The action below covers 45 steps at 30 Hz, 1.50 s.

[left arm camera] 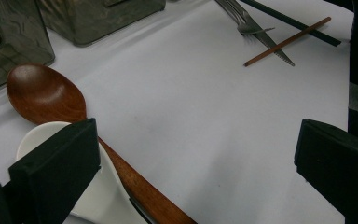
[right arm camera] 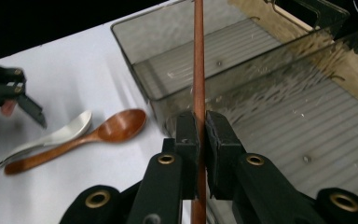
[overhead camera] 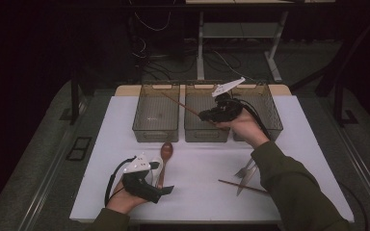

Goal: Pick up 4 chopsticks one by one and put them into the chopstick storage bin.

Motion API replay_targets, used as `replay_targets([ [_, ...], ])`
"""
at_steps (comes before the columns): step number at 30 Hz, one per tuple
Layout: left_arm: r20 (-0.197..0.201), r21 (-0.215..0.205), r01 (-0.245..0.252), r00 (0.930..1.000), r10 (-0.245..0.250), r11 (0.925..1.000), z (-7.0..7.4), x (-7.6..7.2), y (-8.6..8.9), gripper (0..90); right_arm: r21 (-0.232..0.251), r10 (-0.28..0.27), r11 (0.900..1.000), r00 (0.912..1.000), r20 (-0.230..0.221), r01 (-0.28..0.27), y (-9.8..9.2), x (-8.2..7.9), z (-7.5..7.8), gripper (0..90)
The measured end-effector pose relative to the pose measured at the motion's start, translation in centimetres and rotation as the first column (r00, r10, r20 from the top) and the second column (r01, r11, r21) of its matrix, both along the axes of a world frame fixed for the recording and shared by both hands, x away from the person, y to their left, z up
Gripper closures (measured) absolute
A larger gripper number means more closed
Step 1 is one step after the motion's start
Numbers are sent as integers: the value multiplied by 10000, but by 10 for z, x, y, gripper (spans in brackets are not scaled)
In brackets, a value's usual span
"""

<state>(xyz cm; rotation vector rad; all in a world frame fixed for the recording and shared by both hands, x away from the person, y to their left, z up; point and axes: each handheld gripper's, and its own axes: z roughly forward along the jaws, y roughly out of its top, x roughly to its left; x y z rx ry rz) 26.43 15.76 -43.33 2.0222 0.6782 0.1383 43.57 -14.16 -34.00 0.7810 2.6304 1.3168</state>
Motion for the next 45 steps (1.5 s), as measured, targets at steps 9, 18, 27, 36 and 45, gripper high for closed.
replay_targets([
  [9,54,-56,28,10000,-28,10000,1,0,0,0,105,-279,9996,9996,-45,280,25,15,-1,840],
  [18,93,-72,100,9999,-100,9999,1,0,-1,0,783,-834,9935,9965,1,832,37,26,-1,840],
  [27,110,-154,121,9999,-119,9998,2,0,-1,0,1357,-1245,9832,9922,70,1224,55,35,1,840],
  [36,125,-269,177,9998,-174,9995,3,0,-1,0,1579,-1300,9792,9915,69,1273,88,41,-3,840],
  [45,154,-323,206,9997,-201,9993,3,0,0,0,1493,-1401,9790,9901,-10,1387,121,46,-12,839],
])
